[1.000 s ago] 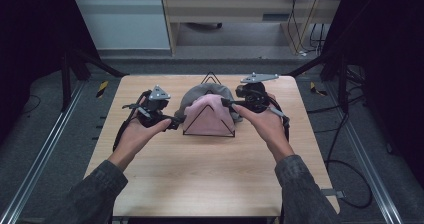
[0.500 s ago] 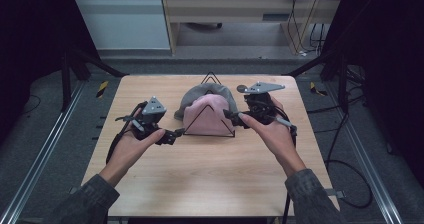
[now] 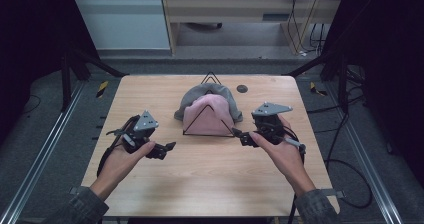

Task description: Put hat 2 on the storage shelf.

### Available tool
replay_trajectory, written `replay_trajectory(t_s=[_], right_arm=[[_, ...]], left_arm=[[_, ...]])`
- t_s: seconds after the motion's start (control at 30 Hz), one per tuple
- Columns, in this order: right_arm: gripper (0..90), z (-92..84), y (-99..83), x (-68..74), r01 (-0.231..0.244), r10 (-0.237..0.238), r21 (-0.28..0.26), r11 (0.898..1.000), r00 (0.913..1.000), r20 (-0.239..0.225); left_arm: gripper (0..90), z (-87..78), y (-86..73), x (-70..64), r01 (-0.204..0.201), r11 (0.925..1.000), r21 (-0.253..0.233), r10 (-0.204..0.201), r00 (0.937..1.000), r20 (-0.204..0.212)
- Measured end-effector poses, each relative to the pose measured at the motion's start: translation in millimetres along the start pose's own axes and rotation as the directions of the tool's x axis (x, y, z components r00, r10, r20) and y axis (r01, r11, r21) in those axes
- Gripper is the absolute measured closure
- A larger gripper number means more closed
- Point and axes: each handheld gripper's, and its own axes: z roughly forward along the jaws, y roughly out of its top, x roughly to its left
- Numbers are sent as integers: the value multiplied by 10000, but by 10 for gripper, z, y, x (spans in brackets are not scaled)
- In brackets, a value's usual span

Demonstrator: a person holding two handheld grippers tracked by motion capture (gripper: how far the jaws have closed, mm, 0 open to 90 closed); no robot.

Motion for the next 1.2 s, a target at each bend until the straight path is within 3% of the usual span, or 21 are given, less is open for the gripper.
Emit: replay_trajectory(t_s=[0.17, 0.53, 0.67, 0.87, 1.03, 1.2], right_arm=[[165, 14, -206, -50, 132, -138, 270, 9995, 9996, 244], [177, 196, -655, -164, -612, 600, 896, 9941, 9981, 156], [177, 287, -791, -200, -833, 811, 1212, 9891, 9964, 228], [177, 398, -911, -205, -835, 798, 1581, 9839, 9964, 294], [174, 486, -1025, -177, -563, 508, 1968, 9788, 9982, 327], [172, 554, -1082, -158, -534, 481, 2164, 9748, 9984, 296]], left_arm=[[52, 16, -160, 31, 19, 9993, 375, -16, 10000, -70], [52, 228, -490, 151, -102, 9898, 1423, 160, 9991, -392], [54, 332, -598, 177, 25, 9860, 1666, 42, 9992, -396], [56, 438, -746, 221, 313, 9797, 1981, -243, 9990, -381], [56, 497, -892, 285, 1035, 9734, 2046, -1005, 9946, -249], [55, 537, -992, 324, 1242, 9707, 2056, -1175, 9921, -445]])
